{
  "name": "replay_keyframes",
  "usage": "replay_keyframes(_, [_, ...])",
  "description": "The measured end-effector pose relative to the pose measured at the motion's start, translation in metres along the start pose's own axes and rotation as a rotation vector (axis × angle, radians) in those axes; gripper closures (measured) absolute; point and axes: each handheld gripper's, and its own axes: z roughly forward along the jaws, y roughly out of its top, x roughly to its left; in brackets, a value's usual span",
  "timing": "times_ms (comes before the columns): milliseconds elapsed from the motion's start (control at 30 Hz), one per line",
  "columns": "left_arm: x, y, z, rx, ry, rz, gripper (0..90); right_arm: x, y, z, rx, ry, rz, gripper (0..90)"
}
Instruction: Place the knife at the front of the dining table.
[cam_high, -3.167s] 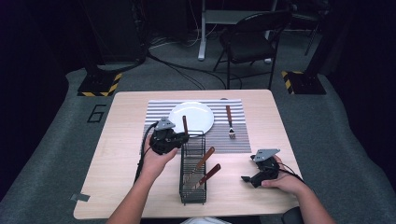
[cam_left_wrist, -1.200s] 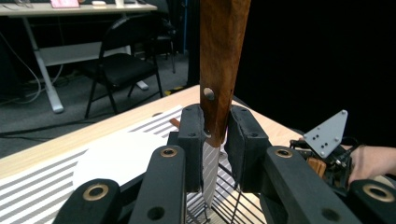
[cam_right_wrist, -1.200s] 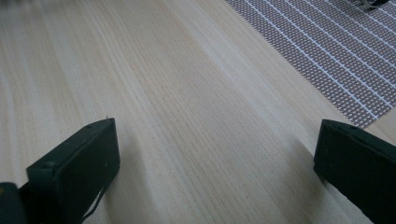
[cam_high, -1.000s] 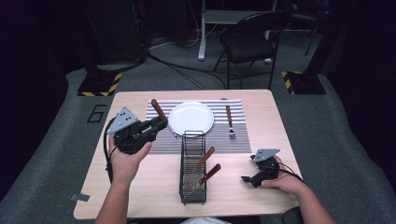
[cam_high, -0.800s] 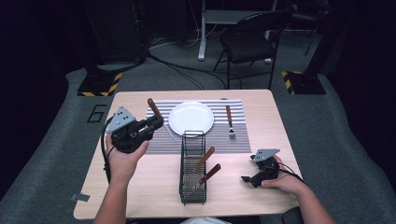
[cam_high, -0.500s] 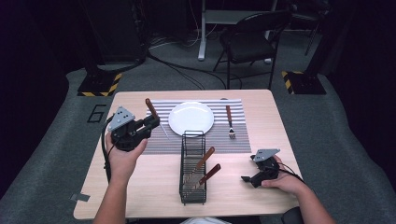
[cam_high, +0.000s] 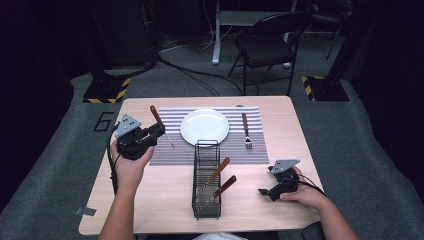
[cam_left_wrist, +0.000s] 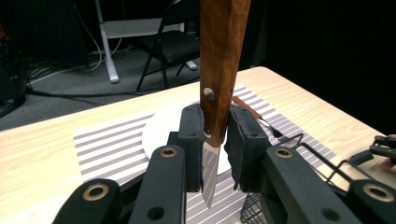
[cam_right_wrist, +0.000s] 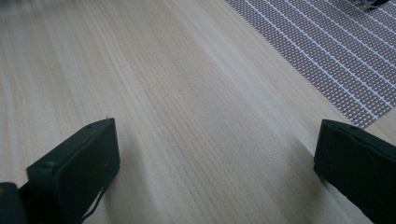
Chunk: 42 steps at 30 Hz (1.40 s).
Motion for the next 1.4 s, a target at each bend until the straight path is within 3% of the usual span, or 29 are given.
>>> replay_keyframes(300, [0.016, -0.012, 0.009, 0.019, 0.037, -0.044, 76.5, 0.000, 0.000, 0.000, 0.000, 0.000, 0.000, 0.0])
replay_keyframes(700, [0.040, -0.036, 0.028, 0.098, 0.106, -0.077, 76.5, 0.000, 0.000, 0.000, 0.000, 0.000, 0.002, 0.0])
replay_keyframes(1000, [0.047, -0.051, 0.043, 0.153, 0.124, -0.086, 76.5, 0.000, 0.000, 0.000, 0.001, 0.001, 0.004, 0.0])
replay_keyframes(1400, [0.051, -0.060, 0.062, 0.177, 0.139, -0.084, 76.5, 0.000, 0.000, 0.000, 0.003, 0.003, 0.003, 0.0])
